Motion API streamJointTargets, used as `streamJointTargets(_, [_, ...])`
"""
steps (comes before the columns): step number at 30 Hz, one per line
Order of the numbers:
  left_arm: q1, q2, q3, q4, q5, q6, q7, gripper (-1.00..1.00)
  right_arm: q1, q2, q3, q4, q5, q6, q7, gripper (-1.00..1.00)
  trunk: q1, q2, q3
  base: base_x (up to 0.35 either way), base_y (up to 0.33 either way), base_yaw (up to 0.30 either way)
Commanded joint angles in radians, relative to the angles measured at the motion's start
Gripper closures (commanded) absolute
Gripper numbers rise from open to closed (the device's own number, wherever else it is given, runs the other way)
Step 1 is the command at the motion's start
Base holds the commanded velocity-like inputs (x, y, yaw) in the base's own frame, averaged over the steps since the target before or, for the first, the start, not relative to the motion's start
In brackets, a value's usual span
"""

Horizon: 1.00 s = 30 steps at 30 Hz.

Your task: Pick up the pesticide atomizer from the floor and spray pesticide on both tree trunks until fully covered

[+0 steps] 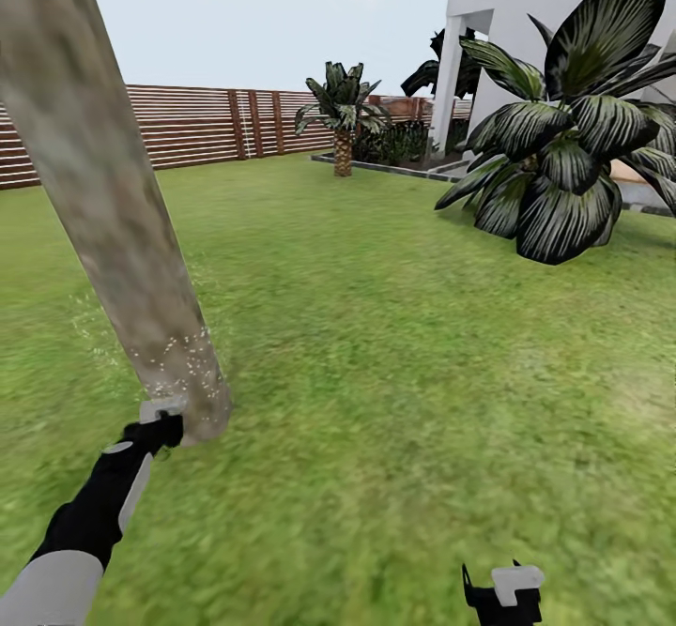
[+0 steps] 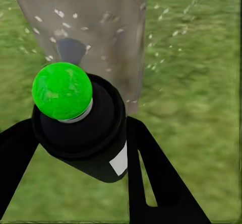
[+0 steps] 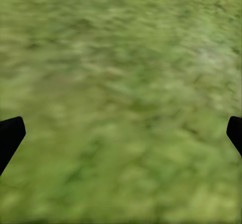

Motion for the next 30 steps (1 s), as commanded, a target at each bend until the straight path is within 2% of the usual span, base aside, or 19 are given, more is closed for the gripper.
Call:
streamJointTargets(1, [-0.009, 0.003, 0.001, -0.014, -0.001, 0.038, -0.001, 1.0, 0.0, 0.0, 0.0, 0.0, 0.0, 0.0, 0.0, -1.0, 0.0, 0.0, 0.0, -0.005, 0.001, 0.0])
streamJointTargets(2, [-0.024, 0.007, 0.004, -0.022, -0.002, 0.065, -0.002, 1.0, 0.0, 0.0, 0.0, 0.0, 0.0, 0.0, 0.0, -1.0, 0.0, 0.0, 0.0, -0.003, 0.0, 0.0])
streamJointTargets(3, [-0.041, 0.03, 0.008, -0.027, -0.004, 0.088, -0.005, 1.0, 0.0, 0.0, 0.0, 0.0, 0.0, 0.0, 0.0, -1.0, 0.0, 0.0, 0.0, 0.0, 0.0, 0.0])
streamJointTargets(4, [-0.043, 0.066, 0.009, -0.029, -0.002, 0.095, -0.015, 1.0, 0.0, 0.0, 0.0, 0.0, 0.0, 0.0, 0.0, -1.0, 0.0, 0.0, 0.0, 0.0, 0.0, 0.0])
streamJointTargets(5, [-0.042, 0.084, 0.009, -0.029, -0.001, 0.096, -0.026, 1.0, 0.001, 0.0, 0.0, 0.0, 0.0, 0.0, 0.0, -1.0, 0.0, 0.0, 0.0, 0.0, 0.0, 0.0])
streamJointTargets(7, [-0.04, 0.122, 0.01, -0.023, -0.004, 0.098, -0.076, 1.0, 0.0, 0.0, 0.001, 0.0, 0.0, 0.0, 0.0, -1.0, 0.0, 0.0, 0.0, 0.0, 0.0, 0.0])
streamJointTargets(8, [-0.039, 0.133, 0.005, -0.021, -0.007, 0.099, -0.108, 1.0, 0.001, 0.0, 0.001, 0.0, 0.0, 0.0, 0.0, -1.0, 0.0, 0.0, 0.0, 0.0, 0.0, 0.0])
streamJointTargets(10, [-0.038, 0.127, -0.006, -0.022, -0.007, 0.098, -0.124, 1.0, 0.0, 0.0, 0.001, 0.0, 0.0, 0.0, 0.0, -1.0, 0.0, 0.0, 0.0, 0.0, 0.0, 0.0])
streamJointTargets(13, [-0.047, 0.114, -0.066, -0.028, -0.002, 0.103, -0.149, 1.0, 0.001, 0.0, 0.001, 0.0, 0.0, 0.0, 0.0, -1.0, 0.0, 0.0, 0.0, 0.0, 0.0, 0.0])
streamJointTargets(15, [-0.05, 0.118, -0.074, -0.03, -0.001, 0.141, -0.154, 1.0, 0.0, 0.0, 0.001, 0.0, 0.0, 0.0, 0.0, -1.0, 0.0, 0.0, 0.0, 0.0, 0.0, 0.0])
streamJointTargets(17, [-0.051, 0.13, -0.063, -0.03, -0.002, 0.165, -0.158, 1.0, 0.0, 0.0, 0.001, 0.0, 0.0, 0.0, 0.0, -1.0, 0.0, 0.0, 0.0, 0.0, 0.0, 0.0])
streamJointTargets(20, [-0.05, 0.176, -0.012, -0.03, -0.003, 0.173, -0.174, 1.0, 0.0, 0.0, 0.001, 0.0, 0.0, 0.0, 0.0, -1.0, 0.0, 0.0, 0.0, 0.0, 0.0, 0.0])
streamJointTargets(23, [-0.039, 0.212, -0.001, -0.02, -0.01, 0.17, -0.223, 1.0, 0.0, 0.0, 0.001, 0.0, 0.0, 0.0, 0.0, -1.0, 0.0, 0.0, 0.0, 0.0, 0.0, 0.0])
streamJointTargets(26, [-0.036, 0.217, -0.004, -0.016, -0.012, 0.166, -0.229, 1.0, 0.0, 0.0, 0.001, 0.0, 0.0, 0.0, 0.0, -1.0, 0.0, 0.0, 0.0, 0.038, 0.007, 0.0])
streamJointTargets(30, [-0.036, 0.209, -0.01, -0.013, -0.002, 0.167, -0.23, 1.0, 0.0, 0.0, 0.0, 0.0, 0.0, 0.0, 0.0, -1.0, 0.0, 0.0, 0.0, 0.255, 0.156, 0.0])
